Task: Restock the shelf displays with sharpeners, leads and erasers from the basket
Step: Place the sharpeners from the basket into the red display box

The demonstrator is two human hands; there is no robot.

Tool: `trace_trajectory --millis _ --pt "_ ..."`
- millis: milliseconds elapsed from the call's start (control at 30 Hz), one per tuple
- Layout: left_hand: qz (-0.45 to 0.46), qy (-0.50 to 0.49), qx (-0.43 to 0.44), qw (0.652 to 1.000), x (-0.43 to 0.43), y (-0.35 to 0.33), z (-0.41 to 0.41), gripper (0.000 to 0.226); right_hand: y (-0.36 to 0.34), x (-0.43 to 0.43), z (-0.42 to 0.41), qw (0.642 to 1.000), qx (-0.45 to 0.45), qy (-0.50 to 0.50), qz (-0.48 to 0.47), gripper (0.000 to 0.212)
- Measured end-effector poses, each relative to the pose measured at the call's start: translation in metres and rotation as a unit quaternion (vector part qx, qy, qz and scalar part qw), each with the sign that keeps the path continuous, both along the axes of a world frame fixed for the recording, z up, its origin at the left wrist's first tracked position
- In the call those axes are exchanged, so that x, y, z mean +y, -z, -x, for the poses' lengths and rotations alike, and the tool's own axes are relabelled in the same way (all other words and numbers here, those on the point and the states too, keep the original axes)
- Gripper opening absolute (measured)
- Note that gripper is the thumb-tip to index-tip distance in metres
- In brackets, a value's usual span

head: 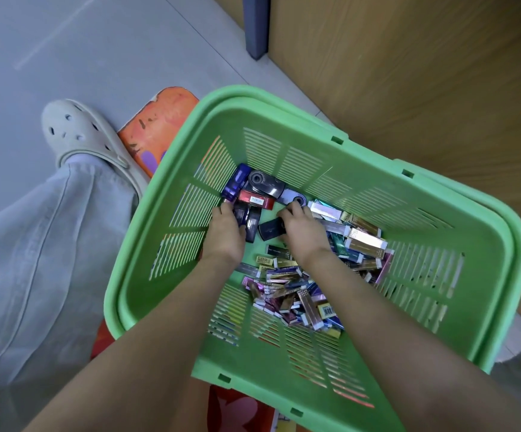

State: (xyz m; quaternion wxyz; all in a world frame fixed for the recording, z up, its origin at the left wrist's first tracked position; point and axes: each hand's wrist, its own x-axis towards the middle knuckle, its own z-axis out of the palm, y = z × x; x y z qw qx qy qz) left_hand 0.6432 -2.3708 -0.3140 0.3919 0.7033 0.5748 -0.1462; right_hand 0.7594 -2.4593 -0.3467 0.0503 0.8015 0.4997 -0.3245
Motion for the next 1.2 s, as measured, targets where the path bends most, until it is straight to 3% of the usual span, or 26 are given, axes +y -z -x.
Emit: trace_trajectory --millis 167,367,533,733,967,1033,1133,1200 --pt "0.062 -0.065 -0.020 0.996 0.002 -0.005 -0.004 0.038 -0.018 -0.007 -0.004 0.997 0.052 0.054 -0.034 0.041" --pt "0.099 -0.150 -0.150 0.972 -0.013 -0.038 -0.006 0.016 -0.070 -0.021 -0.014 0.978 0.157 0.101 -0.093 0.040" --pt "0.244 -0.288 -0.248 0.892 -0.020 -0.085 -0.007 0.015 -0.133 -0.029 -0.022 0.964 0.163 0.108 -0.181 0.035" --pt "0.347 -0.313 -0.351 0.812 -0.039 -0.134 0.000 0.052 -0.199 -0.039 -0.022 0.958 0.150 0.076 -0.232 0.033" --pt "0.429 -0.328 -0.437 0.719 -0.050 -0.197 0.008 0.041 -0.260 -0.069 -0.020 0.941 0.101 -0.049 -0.319 0.032" --pt "0.406 -0.316 -0.464 0.721 -0.054 -0.212 0.008 0.041 -0.274 -0.076 -0.015 0.938 0.113 -0.024 -0.326 0.042" --pt "0.336 -0.245 -0.502 0.758 -0.058 -0.231 0.005 0.037 -0.293 -0.086 -0.003 0.937 0.157 0.123 -0.286 0.070" --pt "0.286 -0.196 -0.507 0.789 -0.061 -0.242 0.003 0.033 -0.305 -0.092 0.004 0.914 0.199 0.219 -0.279 0.051"
